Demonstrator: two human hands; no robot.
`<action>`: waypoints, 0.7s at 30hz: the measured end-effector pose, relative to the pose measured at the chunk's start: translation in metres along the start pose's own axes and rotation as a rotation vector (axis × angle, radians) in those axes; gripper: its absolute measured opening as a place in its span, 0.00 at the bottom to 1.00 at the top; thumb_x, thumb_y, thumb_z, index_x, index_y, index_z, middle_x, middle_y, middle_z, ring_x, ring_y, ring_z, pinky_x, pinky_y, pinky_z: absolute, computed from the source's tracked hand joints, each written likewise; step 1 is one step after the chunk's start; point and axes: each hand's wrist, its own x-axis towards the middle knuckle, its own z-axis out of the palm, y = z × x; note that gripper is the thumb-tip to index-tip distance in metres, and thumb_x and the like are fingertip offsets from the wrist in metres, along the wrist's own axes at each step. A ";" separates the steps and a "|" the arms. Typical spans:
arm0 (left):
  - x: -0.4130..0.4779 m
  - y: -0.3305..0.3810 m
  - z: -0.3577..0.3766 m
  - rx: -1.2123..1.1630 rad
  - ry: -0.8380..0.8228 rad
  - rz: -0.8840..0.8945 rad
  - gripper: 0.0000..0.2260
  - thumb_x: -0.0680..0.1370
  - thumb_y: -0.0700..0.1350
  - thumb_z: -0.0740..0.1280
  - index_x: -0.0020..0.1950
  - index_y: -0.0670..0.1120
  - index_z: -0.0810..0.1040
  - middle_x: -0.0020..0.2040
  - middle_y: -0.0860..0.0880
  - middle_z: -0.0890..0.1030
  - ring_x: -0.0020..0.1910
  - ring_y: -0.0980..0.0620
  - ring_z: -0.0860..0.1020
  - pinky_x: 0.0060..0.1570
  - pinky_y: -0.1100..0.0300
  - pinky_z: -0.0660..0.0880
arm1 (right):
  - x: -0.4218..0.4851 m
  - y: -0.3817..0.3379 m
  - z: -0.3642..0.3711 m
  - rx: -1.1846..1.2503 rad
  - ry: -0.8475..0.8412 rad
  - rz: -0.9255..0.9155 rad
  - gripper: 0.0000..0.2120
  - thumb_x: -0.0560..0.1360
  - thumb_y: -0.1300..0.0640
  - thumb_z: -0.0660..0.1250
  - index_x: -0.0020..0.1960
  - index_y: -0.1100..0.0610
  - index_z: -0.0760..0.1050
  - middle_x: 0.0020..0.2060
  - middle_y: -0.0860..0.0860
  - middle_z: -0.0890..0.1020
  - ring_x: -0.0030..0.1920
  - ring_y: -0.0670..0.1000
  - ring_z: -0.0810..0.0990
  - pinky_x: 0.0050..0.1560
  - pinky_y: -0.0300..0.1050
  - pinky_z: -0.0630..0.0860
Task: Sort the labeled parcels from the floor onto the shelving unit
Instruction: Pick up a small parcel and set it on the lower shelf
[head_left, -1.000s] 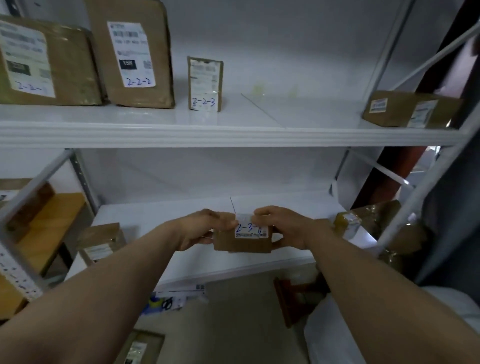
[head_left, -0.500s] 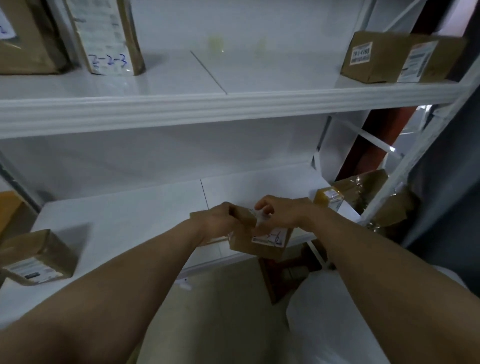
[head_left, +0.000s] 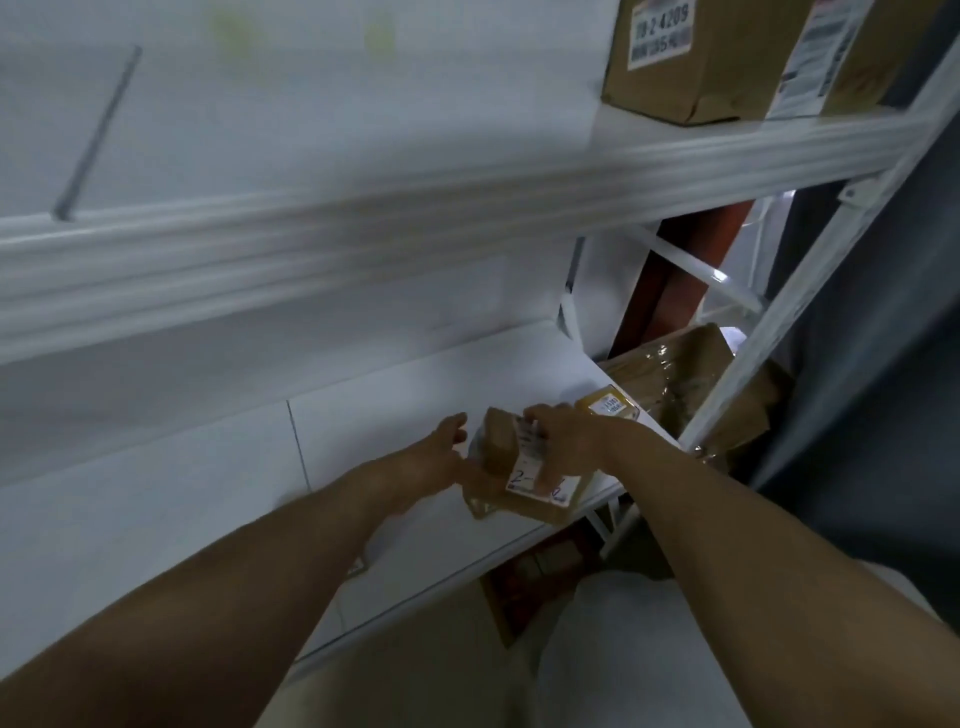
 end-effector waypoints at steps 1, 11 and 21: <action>0.015 0.000 0.004 0.047 0.002 -0.026 0.59 0.61 0.56 0.81 0.81 0.50 0.47 0.79 0.49 0.57 0.73 0.49 0.63 0.71 0.55 0.65 | 0.010 0.012 -0.001 -0.009 0.060 0.022 0.51 0.66 0.54 0.81 0.80 0.54 0.53 0.70 0.57 0.66 0.67 0.58 0.72 0.66 0.56 0.75; 0.146 -0.039 0.069 0.977 0.223 -0.066 0.44 0.73 0.53 0.73 0.81 0.48 0.48 0.78 0.46 0.60 0.76 0.43 0.59 0.72 0.47 0.63 | 0.088 0.115 0.035 0.111 0.296 0.061 0.45 0.70 0.54 0.78 0.78 0.52 0.55 0.73 0.55 0.64 0.71 0.58 0.67 0.69 0.59 0.70; 0.129 -0.065 0.033 1.124 0.291 -0.200 0.19 0.71 0.47 0.66 0.59 0.51 0.64 0.47 0.51 0.72 0.47 0.49 0.76 0.55 0.47 0.63 | 0.098 0.125 0.027 0.065 0.282 -0.016 0.42 0.71 0.60 0.75 0.78 0.50 0.56 0.73 0.54 0.65 0.69 0.58 0.70 0.68 0.60 0.71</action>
